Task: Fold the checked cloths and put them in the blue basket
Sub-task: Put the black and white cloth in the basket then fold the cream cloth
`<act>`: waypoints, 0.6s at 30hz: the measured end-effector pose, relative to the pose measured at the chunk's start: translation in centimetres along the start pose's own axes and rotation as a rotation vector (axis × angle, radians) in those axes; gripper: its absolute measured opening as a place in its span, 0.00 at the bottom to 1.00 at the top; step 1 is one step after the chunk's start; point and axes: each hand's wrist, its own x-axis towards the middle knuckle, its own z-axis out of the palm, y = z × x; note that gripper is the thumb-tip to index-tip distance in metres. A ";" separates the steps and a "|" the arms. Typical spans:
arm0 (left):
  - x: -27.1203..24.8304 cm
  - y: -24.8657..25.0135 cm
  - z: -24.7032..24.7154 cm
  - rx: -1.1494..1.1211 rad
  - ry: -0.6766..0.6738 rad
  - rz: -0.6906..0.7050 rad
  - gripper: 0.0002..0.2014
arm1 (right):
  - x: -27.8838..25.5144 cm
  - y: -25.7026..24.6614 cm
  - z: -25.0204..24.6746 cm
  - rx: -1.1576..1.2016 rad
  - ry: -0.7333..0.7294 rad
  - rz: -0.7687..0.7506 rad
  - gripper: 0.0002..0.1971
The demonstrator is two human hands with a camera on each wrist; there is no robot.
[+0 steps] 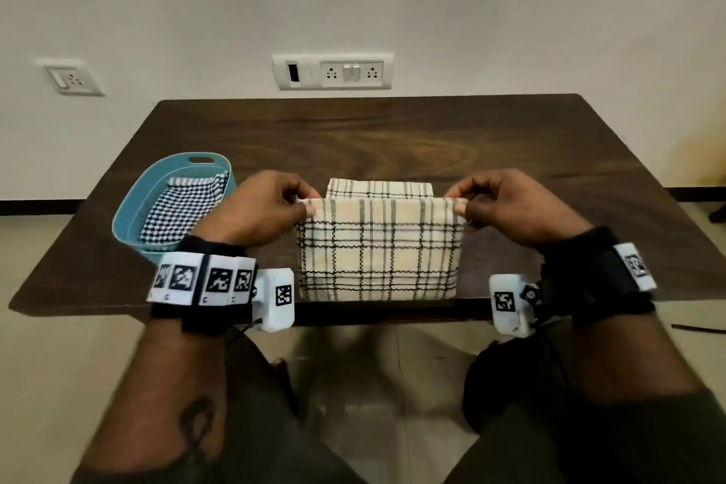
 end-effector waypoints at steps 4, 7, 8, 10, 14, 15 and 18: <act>7.6 -1.7 3.2 0.062 0.161 -0.016 0.05 | 6.6 2.4 1.4 -0.036 0.174 0.060 0.04; 13.2 -2.3 5.3 0.120 0.166 -0.076 0.07 | 12.1 5.6 2.3 -0.202 0.224 0.126 0.06; 14.7 -2.6 5.8 0.144 0.157 -0.090 0.07 | 13.7 6.5 2.6 -0.243 0.230 0.165 0.07; 17.0 -3.3 6.5 0.210 0.142 -0.104 0.08 | 16.1 7.9 3.1 -0.308 0.232 0.230 0.09; 19.8 -5.0 7.8 0.304 0.096 -0.139 0.08 | 19.0 9.8 3.9 -0.399 0.203 0.311 0.11; 20.2 -5.4 8.0 0.312 0.094 -0.151 0.08 | 19.4 9.9 4.1 -0.423 0.204 0.313 0.11; 21.0 -5.9 8.5 0.341 0.102 -0.167 0.09 | 20.1 10.1 4.6 -0.485 0.217 0.325 0.11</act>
